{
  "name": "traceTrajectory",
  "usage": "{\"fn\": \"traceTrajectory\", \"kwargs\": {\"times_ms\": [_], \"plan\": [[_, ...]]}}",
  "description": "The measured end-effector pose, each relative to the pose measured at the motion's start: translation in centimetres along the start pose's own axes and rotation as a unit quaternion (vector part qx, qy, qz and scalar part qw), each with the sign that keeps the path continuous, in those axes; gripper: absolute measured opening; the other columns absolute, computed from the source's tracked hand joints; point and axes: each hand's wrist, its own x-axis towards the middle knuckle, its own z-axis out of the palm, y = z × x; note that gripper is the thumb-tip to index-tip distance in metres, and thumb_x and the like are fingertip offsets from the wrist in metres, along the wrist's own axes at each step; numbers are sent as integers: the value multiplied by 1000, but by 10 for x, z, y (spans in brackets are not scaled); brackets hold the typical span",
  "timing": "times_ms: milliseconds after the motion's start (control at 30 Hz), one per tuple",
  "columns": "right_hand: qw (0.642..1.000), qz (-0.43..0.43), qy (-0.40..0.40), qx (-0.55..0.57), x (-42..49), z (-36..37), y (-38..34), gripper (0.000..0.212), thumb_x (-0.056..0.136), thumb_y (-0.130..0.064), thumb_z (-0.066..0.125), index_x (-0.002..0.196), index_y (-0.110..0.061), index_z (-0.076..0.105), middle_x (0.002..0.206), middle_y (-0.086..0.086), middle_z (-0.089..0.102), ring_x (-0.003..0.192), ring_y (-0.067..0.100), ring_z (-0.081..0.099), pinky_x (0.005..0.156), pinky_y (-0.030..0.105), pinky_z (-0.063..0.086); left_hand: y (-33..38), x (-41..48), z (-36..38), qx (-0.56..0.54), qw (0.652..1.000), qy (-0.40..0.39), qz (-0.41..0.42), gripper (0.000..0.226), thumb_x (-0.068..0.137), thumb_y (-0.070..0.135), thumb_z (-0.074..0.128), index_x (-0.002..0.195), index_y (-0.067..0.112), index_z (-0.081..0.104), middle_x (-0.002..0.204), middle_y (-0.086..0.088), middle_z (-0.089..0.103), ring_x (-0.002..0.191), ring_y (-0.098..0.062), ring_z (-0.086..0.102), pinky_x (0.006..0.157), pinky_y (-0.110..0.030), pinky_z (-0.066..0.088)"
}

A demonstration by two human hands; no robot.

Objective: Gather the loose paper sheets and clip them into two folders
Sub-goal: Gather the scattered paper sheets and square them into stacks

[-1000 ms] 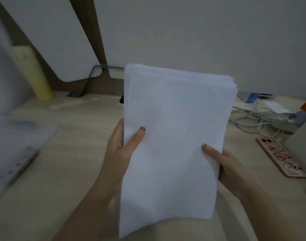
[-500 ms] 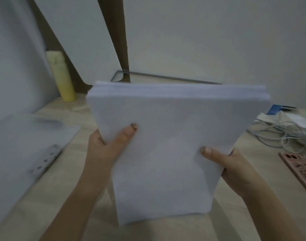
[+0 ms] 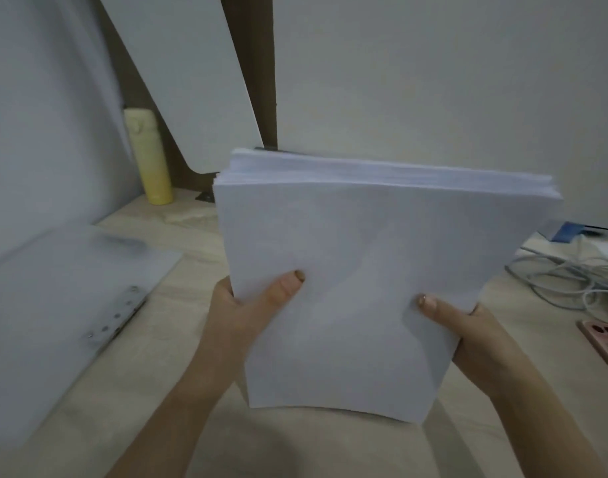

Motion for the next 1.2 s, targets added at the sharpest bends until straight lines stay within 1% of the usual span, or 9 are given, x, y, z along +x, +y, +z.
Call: {"fn": "traceTrajectory", "kwargs": {"times_ms": [100,200,367,533,700,833,933,1133,1200], "plan": [[999,-24,-17,14,1,0,-8,61,13,-45,91,71,-32,77,76,-7,75,69,10,72,56,22,56,14,0,-5,4,999,-19,47,45,25,56,84,66,39,75,68,14,73,63,-1,69,53,-17,53],[999,20,-24,7,-2,-2,9,63,10,-36,91,71,-27,78,76,-2,76,69,13,72,56,23,56,2,-5,-14,11,999,-12,30,59,20,71,79,66,35,76,68,12,74,62,-2,69,52,-16,52],[998,46,-2,30,3,3,19,81,11,-43,93,87,-19,74,89,3,76,75,19,73,55,24,56,-11,-6,-9,-16,1000,20,-7,57,16,60,84,67,36,76,70,9,75,64,-7,70,53,-21,54],[998,59,-19,27,4,3,23,71,6,-46,91,72,-23,79,76,1,76,67,15,72,54,22,55,0,1,-13,-7,1000,14,2,55,21,61,83,71,38,76,77,9,76,70,-10,72,55,-18,53],[997,73,-19,3,7,5,28,70,3,-45,91,68,-23,78,71,1,75,64,13,71,53,21,55,53,15,5,45,986,29,155,63,44,81,64,80,29,70,77,13,72,71,0,67,57,-13,50],[998,62,-26,6,8,5,25,69,4,-45,91,68,-22,79,70,0,75,63,12,71,52,21,54,80,25,16,123,966,38,226,15,86,34,51,84,24,62,73,12,70,76,1,63,68,-7,44],[998,57,-32,6,7,3,27,71,8,-46,91,74,-24,79,77,1,76,69,14,72,55,23,55,82,28,15,138,963,39,227,27,90,1,40,84,19,60,66,12,69,67,3,61,62,-5,43],[997,58,-38,19,7,4,28,70,14,-46,92,80,-27,78,85,1,76,75,16,72,60,25,57,77,26,14,122,955,39,268,14,89,19,46,99,18,56,79,11,70,81,0,64,73,-8,44],[997,58,-39,20,6,5,27,70,15,-46,91,81,-28,78,86,0,76,76,16,73,59,25,57,76,25,13,112,957,29,268,18,85,15,45,100,17,55,79,12,70,83,0,63,74,-7,43]]}}
